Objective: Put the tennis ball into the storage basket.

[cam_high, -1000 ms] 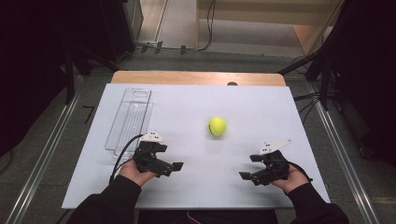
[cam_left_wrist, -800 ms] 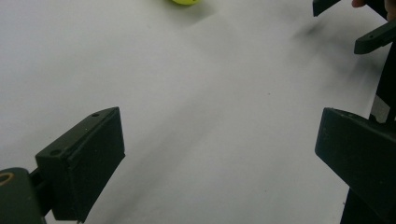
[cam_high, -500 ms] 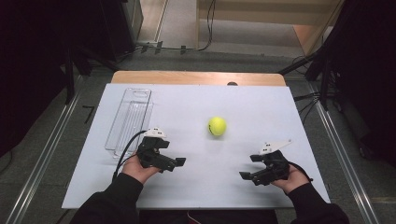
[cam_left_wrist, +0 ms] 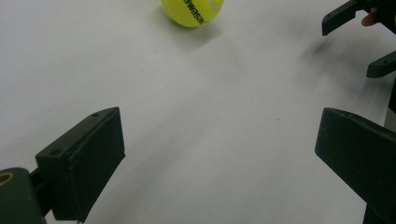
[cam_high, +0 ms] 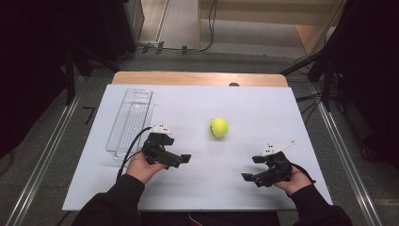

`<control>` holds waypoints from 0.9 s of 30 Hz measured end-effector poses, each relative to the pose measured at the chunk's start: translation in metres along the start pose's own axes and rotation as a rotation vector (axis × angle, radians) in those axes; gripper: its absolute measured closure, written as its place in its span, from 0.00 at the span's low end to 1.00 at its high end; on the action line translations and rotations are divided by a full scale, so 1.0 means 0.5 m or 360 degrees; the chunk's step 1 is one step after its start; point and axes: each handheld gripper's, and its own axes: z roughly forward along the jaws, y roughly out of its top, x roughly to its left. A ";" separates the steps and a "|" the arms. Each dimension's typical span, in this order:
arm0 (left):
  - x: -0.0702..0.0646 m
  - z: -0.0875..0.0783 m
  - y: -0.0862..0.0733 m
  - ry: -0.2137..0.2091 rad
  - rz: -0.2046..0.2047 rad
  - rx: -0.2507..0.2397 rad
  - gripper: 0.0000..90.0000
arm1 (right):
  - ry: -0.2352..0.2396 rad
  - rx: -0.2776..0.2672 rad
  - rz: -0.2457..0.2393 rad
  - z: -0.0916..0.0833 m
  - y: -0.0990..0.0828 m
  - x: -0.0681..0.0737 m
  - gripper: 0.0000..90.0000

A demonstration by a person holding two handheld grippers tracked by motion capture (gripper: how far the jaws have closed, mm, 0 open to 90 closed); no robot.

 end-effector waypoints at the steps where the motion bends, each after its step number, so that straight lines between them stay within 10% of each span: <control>1: 0.000 0.001 0.001 0.0001 0.0008 0.0002 0.02 | 0.0000 0.0000 0.0000 0.000 0.000 0.000 0.16; 27: 0.002 0.027 0.057 -0.0007 0.0059 0.0011 0.02 | -0.0005 -0.0006 0.0001 -0.002 0.000 -0.001 0.16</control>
